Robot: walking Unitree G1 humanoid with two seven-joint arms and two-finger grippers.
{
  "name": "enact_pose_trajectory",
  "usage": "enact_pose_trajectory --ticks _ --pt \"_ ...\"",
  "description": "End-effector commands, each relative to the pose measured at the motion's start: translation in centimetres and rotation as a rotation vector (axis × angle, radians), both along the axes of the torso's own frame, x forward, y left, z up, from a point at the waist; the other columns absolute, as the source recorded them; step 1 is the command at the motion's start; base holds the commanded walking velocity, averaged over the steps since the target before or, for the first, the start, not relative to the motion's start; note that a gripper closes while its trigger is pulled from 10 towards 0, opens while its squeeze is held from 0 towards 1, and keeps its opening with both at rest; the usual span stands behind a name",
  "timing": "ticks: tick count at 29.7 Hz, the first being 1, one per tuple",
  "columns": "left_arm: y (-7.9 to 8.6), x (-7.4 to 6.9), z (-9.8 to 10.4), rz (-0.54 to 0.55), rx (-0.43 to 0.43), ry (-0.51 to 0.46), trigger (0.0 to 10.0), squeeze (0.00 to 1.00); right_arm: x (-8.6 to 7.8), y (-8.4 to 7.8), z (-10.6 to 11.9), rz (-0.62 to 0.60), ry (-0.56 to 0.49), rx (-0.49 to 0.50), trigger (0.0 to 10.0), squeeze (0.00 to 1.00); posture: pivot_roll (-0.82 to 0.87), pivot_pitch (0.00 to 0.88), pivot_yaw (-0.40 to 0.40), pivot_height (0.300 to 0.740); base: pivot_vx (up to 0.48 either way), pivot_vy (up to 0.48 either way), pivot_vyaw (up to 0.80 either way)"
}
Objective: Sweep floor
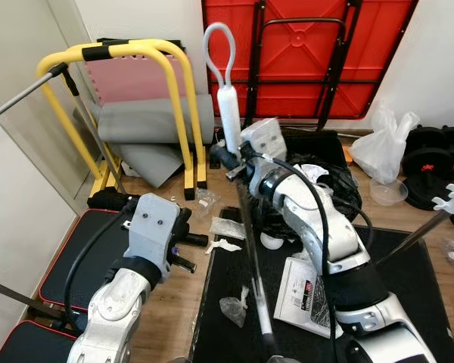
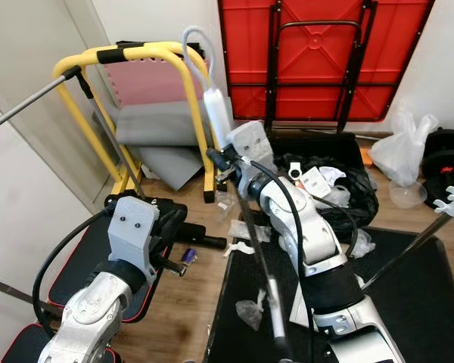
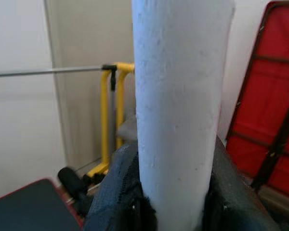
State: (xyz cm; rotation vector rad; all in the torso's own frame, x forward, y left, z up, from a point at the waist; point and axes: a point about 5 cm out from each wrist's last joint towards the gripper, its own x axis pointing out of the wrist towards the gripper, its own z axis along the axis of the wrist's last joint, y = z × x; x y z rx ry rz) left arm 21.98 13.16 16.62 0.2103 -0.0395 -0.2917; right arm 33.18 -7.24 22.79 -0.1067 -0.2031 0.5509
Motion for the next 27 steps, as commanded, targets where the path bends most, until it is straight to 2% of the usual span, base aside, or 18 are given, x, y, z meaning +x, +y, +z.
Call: enact_pose_trajectory --ticks 1,3,4,5,8,14,18,21,26,27 --pt "-0.1 -0.3 -0.1 0.01 -0.002 0.014 10.0 0.0 0.0 0.3 1.2 0.027 -0.042 0.048 10.0 0.0 -0.07 0.169 -0.017 0.74 0.0 0.0 0.0" --pt "-0.2 -0.5 -0.1 0.009 -0.009 0.018 10.0 0.0 0.0 0.6 1.2 0.093 0.007 0.096 10.0 0.0 -0.06 0.182 -0.018 0.74 0.0 0.0 0.0" --pt "-0.2 -0.7 -0.1 0.005 -0.014 0.022 10.0 0.0 0.0 0.7 1.1 0.102 0.041 0.163 10.0 0.0 -0.06 0.193 -0.017 0.74 0.0 0.0 0.0" --pt "-0.2 -0.7 -0.1 0.005 -0.014 0.022 10.0 0.0 0.0 0.7 1.1 0.102 0.041 0.163 10.0 0.0 -0.06 0.193 -0.017 0.74 0.0 0.0 0.0" --pt "-0.4 -1.1 -0.1 -0.011 -0.021 0.033 10.0 0.0 0.0 0.8 0.8 0.114 0.078 0.248 10.0 0.0 -0.06 0.201 -0.015 0.74 0.0 0.0 0.0" --pt "-0.6 -2.0 -0.2 -0.068 -0.028 0.058 10.0 0.0 0.0 0.8 0.4 0.131 0.102 0.267 10.0 0.0 -0.05 0.222 0.002 0.74 0.0 0.0 0.0" --pt "-1.3 -3.1 -0.3 -0.149 -0.023 0.069 10.0 0.0 0.4 0.4 0.5 0.142 0.081 0.29 10.0 0.0 -0.04 0.236 0.012 0.74 0.0 0.0 0.0" --pt "-1.4 -4.1 -0.5 -0.201 -0.016 0.098 10.0 0.0 0.3 0.6 1.4 0.19 0.028 0.311 10.0 0.0 -0.03 0.251 0.022 0.74 0.0 0.0 0.0" --pt "-1.0 -4.6 -0.6 -0.187 -0.025 0.119 10.0 0.0 0.1 0.6 1.6 0.218 -0.009 0.3 10.0 0.0 -0.03 0.262 0.024 0.74 0.0 0.0 0.0" --pt "-0.8 -4.8 -0.6 -0.17 -0.055 0.131 10.0 0.0 0.1 0.7 1.6 0.233 -0.002 0.308 10.0 0.0 -0.03 0.268 0.025 0.74 0.0 0.0 0.0"
